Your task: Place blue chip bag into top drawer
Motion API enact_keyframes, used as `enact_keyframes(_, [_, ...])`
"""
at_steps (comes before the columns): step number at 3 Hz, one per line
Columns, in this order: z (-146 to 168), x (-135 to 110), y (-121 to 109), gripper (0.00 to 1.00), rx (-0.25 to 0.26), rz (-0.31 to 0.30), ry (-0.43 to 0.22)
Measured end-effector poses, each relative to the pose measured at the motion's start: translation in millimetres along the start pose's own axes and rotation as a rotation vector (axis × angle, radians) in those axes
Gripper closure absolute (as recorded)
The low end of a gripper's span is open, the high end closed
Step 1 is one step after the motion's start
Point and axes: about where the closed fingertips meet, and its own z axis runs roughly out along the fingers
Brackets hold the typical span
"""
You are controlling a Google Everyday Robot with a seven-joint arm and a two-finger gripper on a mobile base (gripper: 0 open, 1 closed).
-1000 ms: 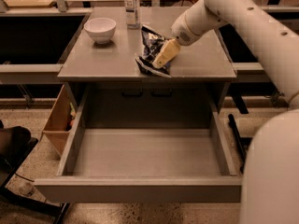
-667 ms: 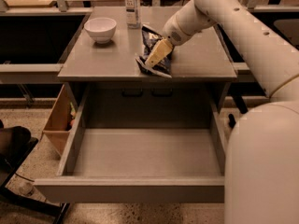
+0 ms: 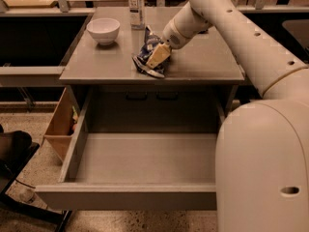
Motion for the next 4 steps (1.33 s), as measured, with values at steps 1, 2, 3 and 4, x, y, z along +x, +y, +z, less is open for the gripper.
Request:
enact_keyframes(1, [0.0,0.0,0.0,0.64,0.000,0.000,0.000])
enact_keyframes(2, [-8.8,-8.4,-0.5,0.87,0.016,-0.050,0.045])
enact_keyframes(3, [-44.6,-6.6,10.5,1.00,0.040,-0.134,0.127])
enact_keyframes(4, [-98.4,-7.8,45.7,1.00,0.059,-0.224,0.211])
